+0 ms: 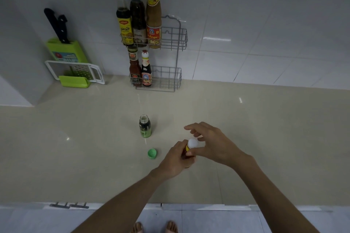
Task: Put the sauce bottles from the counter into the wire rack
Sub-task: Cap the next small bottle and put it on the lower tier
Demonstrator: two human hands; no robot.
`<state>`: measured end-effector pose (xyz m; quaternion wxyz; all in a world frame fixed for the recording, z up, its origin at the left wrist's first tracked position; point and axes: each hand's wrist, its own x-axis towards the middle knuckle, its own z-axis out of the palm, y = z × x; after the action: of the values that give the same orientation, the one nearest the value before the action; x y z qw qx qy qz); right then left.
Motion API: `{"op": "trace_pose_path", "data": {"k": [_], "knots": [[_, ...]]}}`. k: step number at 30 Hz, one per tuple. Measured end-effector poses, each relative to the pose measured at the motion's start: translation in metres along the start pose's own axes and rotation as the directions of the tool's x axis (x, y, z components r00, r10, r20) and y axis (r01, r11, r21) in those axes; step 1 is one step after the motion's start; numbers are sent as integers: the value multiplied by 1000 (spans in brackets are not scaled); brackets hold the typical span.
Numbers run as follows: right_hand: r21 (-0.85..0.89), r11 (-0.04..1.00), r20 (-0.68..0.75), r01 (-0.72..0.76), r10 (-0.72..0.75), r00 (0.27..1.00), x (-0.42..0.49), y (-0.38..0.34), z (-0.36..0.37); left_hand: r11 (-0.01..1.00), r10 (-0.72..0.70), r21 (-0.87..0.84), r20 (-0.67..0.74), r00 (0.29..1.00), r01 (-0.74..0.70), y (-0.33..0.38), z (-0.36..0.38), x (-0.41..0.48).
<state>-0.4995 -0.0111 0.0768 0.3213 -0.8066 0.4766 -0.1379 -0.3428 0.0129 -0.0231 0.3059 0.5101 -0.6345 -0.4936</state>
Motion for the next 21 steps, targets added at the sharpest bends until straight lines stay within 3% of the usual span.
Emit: {"op": "trace_pose_path", "data": {"k": [4,14,21], "knots": [[-69,998,-71,-8,3,998,4,-1,1,1000,-9,8,8,1000,8,-2,-1,1],[50,999,23,1,-2,1000,3,-1,-7,999,-6,31,13,1000,5,-5,-1,3],[35,997,-90,-72,75,993,5,-1,3,999,6,39,8,1000,-7,-7,0,4]]}}
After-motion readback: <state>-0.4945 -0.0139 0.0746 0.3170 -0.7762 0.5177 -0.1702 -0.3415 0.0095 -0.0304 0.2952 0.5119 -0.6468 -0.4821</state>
